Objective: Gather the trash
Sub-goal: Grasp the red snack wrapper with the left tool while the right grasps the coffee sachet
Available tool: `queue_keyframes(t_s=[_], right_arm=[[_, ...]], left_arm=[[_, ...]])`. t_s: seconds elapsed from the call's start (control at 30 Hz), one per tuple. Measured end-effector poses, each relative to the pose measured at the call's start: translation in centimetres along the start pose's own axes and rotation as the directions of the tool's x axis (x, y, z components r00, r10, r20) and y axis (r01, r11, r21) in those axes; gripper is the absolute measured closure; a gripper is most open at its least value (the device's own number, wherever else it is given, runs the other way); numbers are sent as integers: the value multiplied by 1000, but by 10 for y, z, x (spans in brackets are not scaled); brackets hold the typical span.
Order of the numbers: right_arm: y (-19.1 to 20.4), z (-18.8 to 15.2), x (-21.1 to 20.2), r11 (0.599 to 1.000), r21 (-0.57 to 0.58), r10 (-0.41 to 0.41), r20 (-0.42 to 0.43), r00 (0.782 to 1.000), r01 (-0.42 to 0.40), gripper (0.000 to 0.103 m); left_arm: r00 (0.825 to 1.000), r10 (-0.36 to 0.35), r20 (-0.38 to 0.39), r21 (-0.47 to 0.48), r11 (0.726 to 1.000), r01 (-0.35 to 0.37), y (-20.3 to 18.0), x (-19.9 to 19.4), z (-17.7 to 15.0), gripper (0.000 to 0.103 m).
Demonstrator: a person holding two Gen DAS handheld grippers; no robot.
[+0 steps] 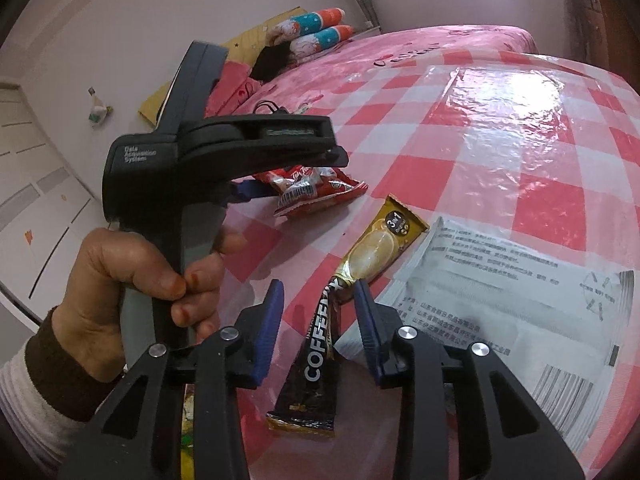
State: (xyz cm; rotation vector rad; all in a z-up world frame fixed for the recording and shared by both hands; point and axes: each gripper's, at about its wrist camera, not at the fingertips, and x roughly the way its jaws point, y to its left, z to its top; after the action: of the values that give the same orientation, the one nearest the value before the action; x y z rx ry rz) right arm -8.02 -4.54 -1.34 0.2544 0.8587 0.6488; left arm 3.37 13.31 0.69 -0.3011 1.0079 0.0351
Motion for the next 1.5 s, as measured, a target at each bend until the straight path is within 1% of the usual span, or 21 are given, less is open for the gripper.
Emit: queue_keyframes(t_s=[0.03,0.07,0.13,0.2,0.23,0.3,0.5,0.77,0.9,1.13,1.33,1.5], right_arm=[[2,0,2,1000,-11,-8,-2,1000,8,65],[4,0,3,1000,-22,-14,-4,1000,14,65],[8,0,6,999,-36,-24,-10,1000,23,66],[12,0,11,997,-56,-46,-22,999,45,70],[13,-1,12,997,-62,-54,-26,998,53,70],[13,-1,15,996,-65,-66,-31,997,64,76],[12,-1,19,995,-72,-73,-44,996,70,88],[8,1,17,996,-65,-57,-29,998,55,91],[8,0,12,997,-61,-50,-8,999,50,91],[5,1,4,999,-49,-16,25,1000,17,92],[-1,3,-2,999,-9,37,43,998,-37,92],[-4,3,-5,999,28,44,49,998,-45,92]], left_arm=[[1000,23,6,12,1000,-23,-2,0,-1,41],[999,35,11,19,999,-35,-2,0,-2,43],[999,36,20,18,999,-36,-3,-1,-3,44],[999,35,28,17,999,-35,-3,-2,-4,46],[999,33,32,17,999,-34,-3,-2,-4,47],[999,30,43,19,999,-31,-3,-4,-6,48],[998,6,60,9,1000,-7,0,-9,-9,52],[997,-30,64,-39,999,33,20,-18,-13,53],[996,-43,73,-44,998,46,29,-27,-19,53],[994,-76,83,-51,995,81,45,-46,-29,53],[991,-103,87,-54,993,108,61,-63,-41,53],[989,-120,91,-60,990,125,76,-74,-51,53]])
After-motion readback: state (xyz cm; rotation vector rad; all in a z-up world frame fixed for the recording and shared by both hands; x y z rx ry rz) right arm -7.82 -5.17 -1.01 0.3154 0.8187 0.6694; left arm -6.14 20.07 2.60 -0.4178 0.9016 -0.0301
